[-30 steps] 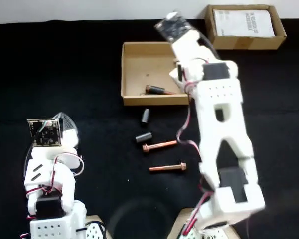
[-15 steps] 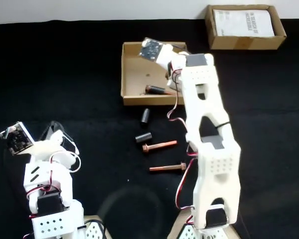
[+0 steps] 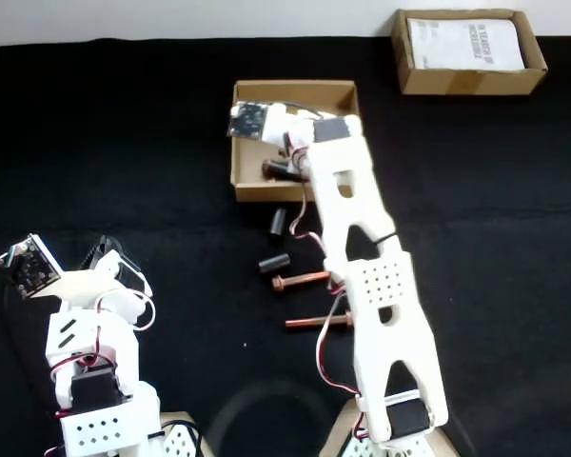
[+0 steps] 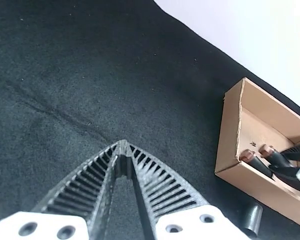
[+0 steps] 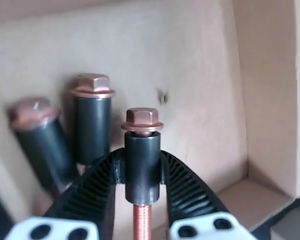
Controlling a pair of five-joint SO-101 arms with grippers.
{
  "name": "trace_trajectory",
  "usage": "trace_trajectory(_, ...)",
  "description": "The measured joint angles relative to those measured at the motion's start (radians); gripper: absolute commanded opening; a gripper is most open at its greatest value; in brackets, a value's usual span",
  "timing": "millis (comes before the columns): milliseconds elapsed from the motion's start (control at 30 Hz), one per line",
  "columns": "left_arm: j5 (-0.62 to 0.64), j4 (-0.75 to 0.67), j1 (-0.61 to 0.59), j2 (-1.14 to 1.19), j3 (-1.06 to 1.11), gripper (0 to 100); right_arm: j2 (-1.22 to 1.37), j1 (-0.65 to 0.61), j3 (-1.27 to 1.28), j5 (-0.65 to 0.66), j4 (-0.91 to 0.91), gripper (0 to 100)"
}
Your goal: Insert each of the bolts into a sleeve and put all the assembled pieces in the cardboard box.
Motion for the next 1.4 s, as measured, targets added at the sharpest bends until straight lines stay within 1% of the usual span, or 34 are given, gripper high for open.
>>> trace_trajectory(133,0.000,0.000,0.000,0.000,0.000,1,0.083,-0.009,-0.123,0.003,0.009,1.6)
trace_trajectory(167,0.000,0.000,0.000,0.000,0.000,1,0.095,-0.009,-0.147,0.003,0.014,3.5)
trace_trajectory(267,0.000,0.000,0.000,0.000,0.000,1,0.107,-0.012,-0.203,0.003,0.071,17.0)
trace_trajectory(333,0.000,0.000,0.000,0.000,0.000,1,0.107,-0.017,-0.250,0.003,0.169,23.8)
trace_trajectory(400,0.000,0.000,0.000,0.000,0.000,1,0.107,-0.029,-0.327,-0.014,0.293,23.7)
trace_trajectory(467,0.000,0.000,0.000,0.000,0.000,1,0.107,-0.046,-0.411,-0.071,0.410,21.8)
trace_trajectory(533,0.000,0.000,0.000,0.000,0.000,1,0.104,-0.064,-0.451,-0.163,0.491,18.2)
trace_trajectory(600,0.000,0.000,0.000,0.000,0.000,1,0.092,-0.074,-0.463,-0.287,0.526,13.3)
trace_trajectory(667,0.000,0.000,0.000,0.000,0.000,1,0.044,-0.080,-0.463,-0.439,0.562,9.1)
trace_trajectory(733,0.000,0.000,0.000,0.000,0.000,1,-0.026,-0.095,-0.463,-0.621,0.586,6.4)
trace_trajectory(900,0.000,0.000,0.000,0.000,0.000,1,-0.186,-0.114,-0.466,-1.091,0.592,6.3)
trace_trajectory(967,0.000,0.000,0.000,0.000,0.000,1,-0.227,-0.112,-0.466,-1.232,0.592,8.9)
trace_trajectory(1000,0.000,0.000,0.000,0.000,0.000,1,-0.247,-0.112,-0.466,-1.283,0.592,12.1)
trace_trajectory(1067,-0.002,0.002,0.000,0.000,0.000,1,-0.292,-0.112,-0.437,-1.358,0.592,19.7)
trace_trajectory(1133,-0.035,0.014,0.000,0.000,0.000,1,-0.359,-0.112,-0.341,-1.405,0.592,23.5)
trace_trajectory(1233,-0.104,0.049,0.015,0.000,0.000,1,-0.485,-0.126,-0.103,-1.428,0.592,23.0)
trace_trajectory(1400,-0.118,0.055,0.021,0.000,0.000,1,-0.747,-0.176,0.382,-1.435,0.592,23.0)
